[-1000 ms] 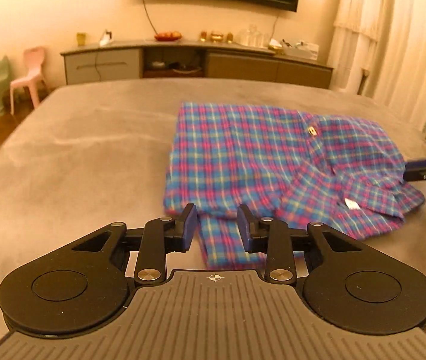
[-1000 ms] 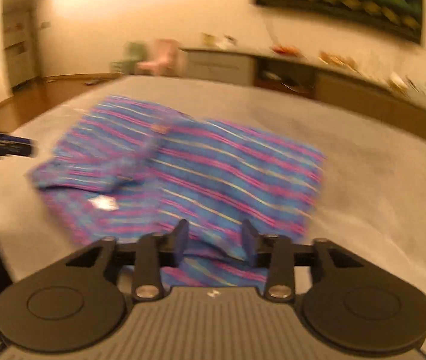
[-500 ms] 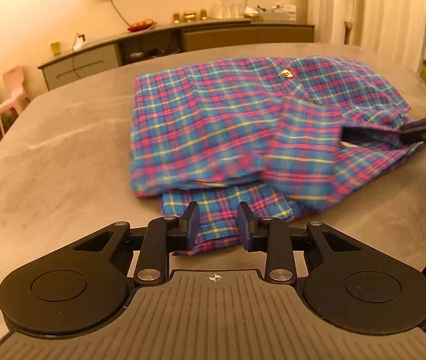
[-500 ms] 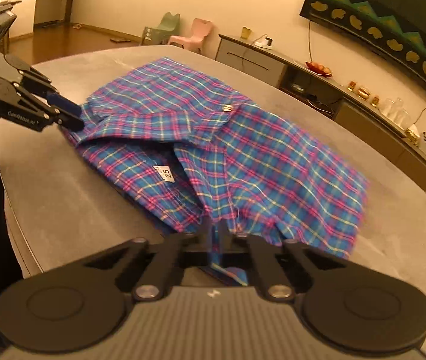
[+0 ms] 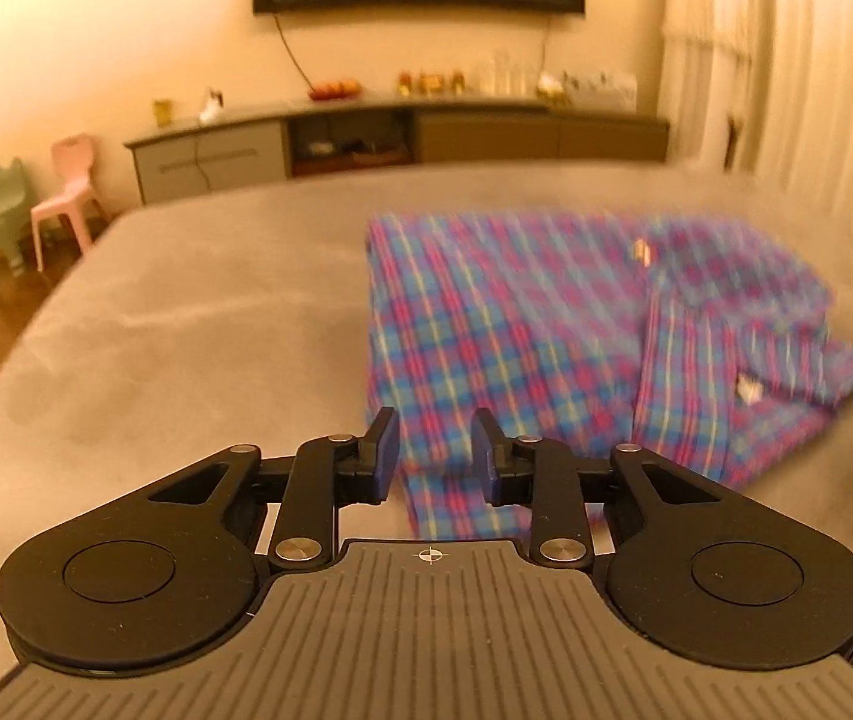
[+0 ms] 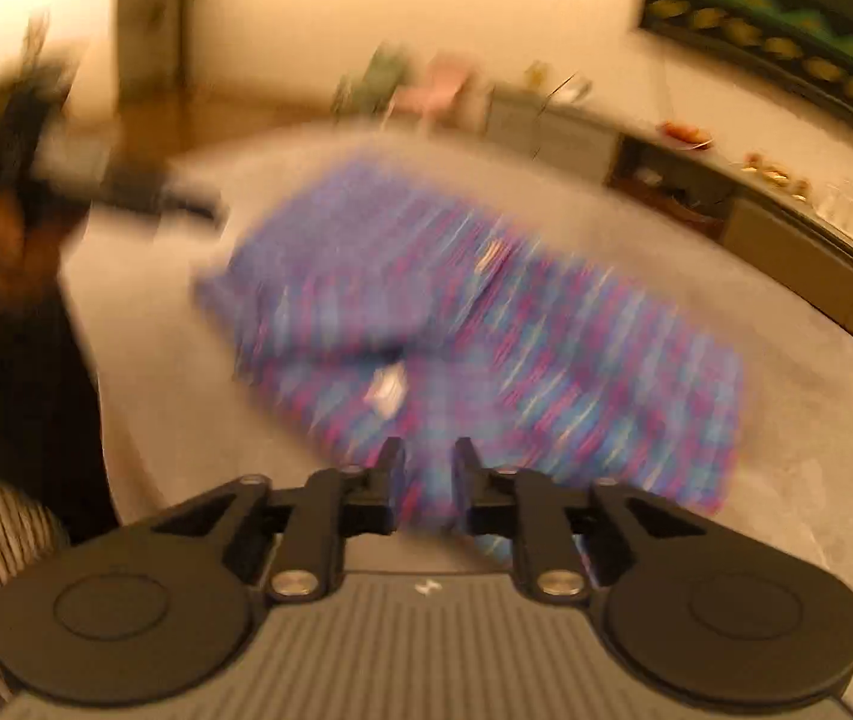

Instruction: Fold clothes

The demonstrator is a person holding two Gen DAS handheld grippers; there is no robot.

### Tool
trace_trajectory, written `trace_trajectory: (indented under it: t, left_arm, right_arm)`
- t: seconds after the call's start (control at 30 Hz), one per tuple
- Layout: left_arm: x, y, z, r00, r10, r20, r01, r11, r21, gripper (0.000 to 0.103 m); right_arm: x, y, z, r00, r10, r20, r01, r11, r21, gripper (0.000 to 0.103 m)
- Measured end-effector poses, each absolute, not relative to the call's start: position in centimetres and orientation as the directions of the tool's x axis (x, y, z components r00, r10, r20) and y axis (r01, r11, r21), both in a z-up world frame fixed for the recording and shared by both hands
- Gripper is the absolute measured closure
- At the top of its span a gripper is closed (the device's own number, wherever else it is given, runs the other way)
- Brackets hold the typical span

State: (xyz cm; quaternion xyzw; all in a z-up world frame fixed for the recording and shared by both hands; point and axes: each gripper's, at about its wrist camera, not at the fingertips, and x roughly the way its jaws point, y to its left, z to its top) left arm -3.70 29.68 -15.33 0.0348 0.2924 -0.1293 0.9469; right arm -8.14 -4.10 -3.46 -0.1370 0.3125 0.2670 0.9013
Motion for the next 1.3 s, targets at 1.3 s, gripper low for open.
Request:
trace_trajectory:
  t: [1.3]
  left_arm:
    - [18.8,24.3,-17.8,0.761,0.125,-0.637,0.03,0.974,0.226,0.095]
  right_arm:
    - [1.0,-6.0,-8.6,0.656,0.241,-0.716,-0.42,0.904,-0.08,0.055]
